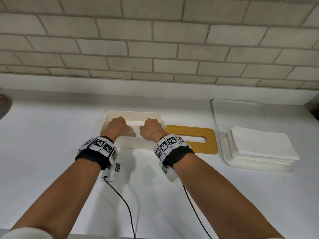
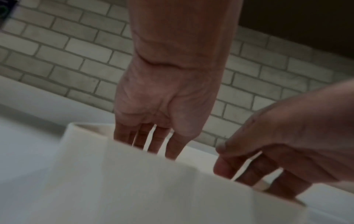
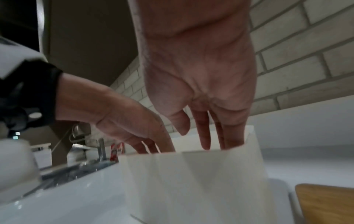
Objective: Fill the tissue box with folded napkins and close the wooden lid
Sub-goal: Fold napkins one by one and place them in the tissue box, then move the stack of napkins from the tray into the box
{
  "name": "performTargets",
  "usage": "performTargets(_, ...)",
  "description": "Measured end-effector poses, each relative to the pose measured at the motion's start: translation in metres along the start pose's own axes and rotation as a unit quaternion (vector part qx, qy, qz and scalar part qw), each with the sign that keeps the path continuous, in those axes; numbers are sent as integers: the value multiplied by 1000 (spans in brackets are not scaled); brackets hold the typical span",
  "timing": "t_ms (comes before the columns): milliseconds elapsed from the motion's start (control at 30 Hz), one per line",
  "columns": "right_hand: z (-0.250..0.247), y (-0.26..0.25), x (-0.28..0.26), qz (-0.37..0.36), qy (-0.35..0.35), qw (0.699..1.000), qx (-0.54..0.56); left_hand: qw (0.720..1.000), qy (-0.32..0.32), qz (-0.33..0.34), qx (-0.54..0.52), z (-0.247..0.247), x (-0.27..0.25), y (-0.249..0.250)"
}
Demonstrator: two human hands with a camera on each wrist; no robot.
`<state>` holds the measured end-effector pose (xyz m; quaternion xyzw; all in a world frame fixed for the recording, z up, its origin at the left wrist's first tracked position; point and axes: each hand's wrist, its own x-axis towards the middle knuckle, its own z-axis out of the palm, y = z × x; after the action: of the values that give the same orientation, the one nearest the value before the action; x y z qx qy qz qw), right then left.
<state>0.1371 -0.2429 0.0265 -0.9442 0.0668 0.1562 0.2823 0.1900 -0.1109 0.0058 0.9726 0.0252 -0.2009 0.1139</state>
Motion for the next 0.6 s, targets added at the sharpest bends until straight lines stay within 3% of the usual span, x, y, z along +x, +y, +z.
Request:
performTargets(100,-16,20,-17,-36,66,996,47,996,69,60,-21,-6,-14,26)
performTargets(233,-52,74,-55,-57,166,979,100,969,124,158,-142,-7,-55,88)
performTargets(333,-86,129,-80,-21,221,965,138,941,72,191,-269,10,-81,138)
performTargets(433,-118,187,-103,23,270,952,144,903,-16,166,-397,28,-99,185)
performTargets(600,-158,269,-135,102,312,937,116,881,-113,131,-441,57,-119,242)
